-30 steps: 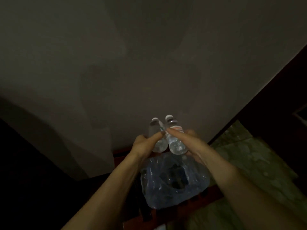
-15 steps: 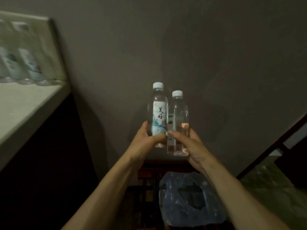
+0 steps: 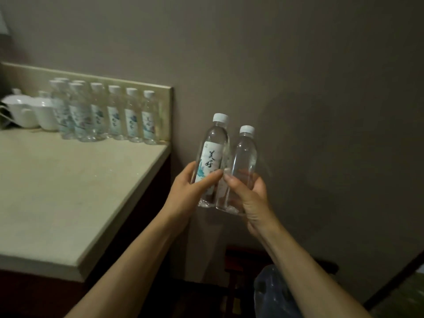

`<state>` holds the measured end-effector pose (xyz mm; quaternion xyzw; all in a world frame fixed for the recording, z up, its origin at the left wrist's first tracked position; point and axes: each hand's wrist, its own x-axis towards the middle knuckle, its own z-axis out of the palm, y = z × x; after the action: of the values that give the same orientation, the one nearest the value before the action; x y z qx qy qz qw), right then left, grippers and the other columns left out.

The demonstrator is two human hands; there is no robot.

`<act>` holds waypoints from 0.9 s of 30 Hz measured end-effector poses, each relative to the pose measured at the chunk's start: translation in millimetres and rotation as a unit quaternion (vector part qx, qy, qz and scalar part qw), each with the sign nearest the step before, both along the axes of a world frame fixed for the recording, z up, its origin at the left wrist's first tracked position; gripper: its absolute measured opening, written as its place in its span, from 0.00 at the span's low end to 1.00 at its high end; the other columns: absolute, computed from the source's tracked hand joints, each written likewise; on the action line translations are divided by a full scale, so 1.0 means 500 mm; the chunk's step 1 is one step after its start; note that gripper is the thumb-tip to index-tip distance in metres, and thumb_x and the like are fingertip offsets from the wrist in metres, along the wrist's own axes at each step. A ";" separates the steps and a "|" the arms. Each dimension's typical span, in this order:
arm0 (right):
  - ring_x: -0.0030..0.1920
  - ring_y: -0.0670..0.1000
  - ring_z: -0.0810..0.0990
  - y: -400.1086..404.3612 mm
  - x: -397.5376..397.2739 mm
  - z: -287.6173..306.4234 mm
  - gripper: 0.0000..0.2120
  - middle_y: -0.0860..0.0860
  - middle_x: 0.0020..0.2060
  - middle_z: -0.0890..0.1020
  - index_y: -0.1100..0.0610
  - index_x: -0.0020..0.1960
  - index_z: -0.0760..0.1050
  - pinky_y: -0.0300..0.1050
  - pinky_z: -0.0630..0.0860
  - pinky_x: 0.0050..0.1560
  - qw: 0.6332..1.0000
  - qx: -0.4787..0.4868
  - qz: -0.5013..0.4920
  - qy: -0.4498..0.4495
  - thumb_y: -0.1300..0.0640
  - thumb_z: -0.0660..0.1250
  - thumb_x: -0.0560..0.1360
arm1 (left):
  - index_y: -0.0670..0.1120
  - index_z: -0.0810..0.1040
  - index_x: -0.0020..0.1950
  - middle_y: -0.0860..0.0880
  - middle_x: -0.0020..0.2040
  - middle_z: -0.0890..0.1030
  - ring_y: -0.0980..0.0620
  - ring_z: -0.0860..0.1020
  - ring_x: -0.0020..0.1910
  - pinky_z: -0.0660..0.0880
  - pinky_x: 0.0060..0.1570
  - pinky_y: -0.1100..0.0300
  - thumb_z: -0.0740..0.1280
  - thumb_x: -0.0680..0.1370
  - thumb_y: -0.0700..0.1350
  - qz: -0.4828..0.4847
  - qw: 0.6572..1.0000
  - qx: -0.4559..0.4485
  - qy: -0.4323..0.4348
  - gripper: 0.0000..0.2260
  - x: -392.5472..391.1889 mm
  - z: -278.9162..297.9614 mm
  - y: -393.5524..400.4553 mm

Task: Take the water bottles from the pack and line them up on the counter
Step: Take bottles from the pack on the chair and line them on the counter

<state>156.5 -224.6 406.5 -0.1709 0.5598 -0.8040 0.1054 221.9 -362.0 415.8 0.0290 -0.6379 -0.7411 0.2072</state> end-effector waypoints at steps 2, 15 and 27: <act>0.43 0.57 0.87 -0.052 0.024 0.018 0.28 0.55 0.46 0.87 0.56 0.57 0.74 0.52 0.83 0.38 1.000 0.003 0.000 0.005 0.53 0.81 0.62 | 0.48 0.81 0.59 0.44 0.51 0.87 0.46 0.86 0.49 0.82 0.44 0.55 0.75 0.74 0.47 0.007 1.000 -0.012 0.008 0.15 0.032 0.010 -0.052; 0.48 0.55 0.87 -0.406 0.158 0.040 0.24 0.54 0.52 0.85 0.52 0.62 0.70 0.48 0.83 0.39 0.997 0.065 0.042 0.006 0.56 0.76 0.70 | 0.50 0.75 0.61 0.48 0.52 0.84 0.54 0.85 0.49 0.80 0.40 0.67 0.72 0.75 0.49 -0.002 0.998 -0.055 -0.023 0.16 0.191 0.027 -0.419; 0.54 0.53 0.84 -0.563 0.089 0.027 0.32 0.53 0.55 0.82 0.51 0.63 0.72 0.53 0.81 0.56 0.982 0.137 0.102 0.077 0.49 0.78 0.62 | 0.47 0.72 0.65 0.43 0.54 0.82 0.47 0.84 0.50 0.80 0.42 0.60 0.74 0.74 0.41 0.062 0.997 -0.026 -0.045 0.21 0.144 0.008 -0.551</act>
<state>201.1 -506.2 420.0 -0.2728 0.6505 -0.6892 0.1655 293.9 -637.7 419.9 0.0964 -0.6630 -0.7076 0.2246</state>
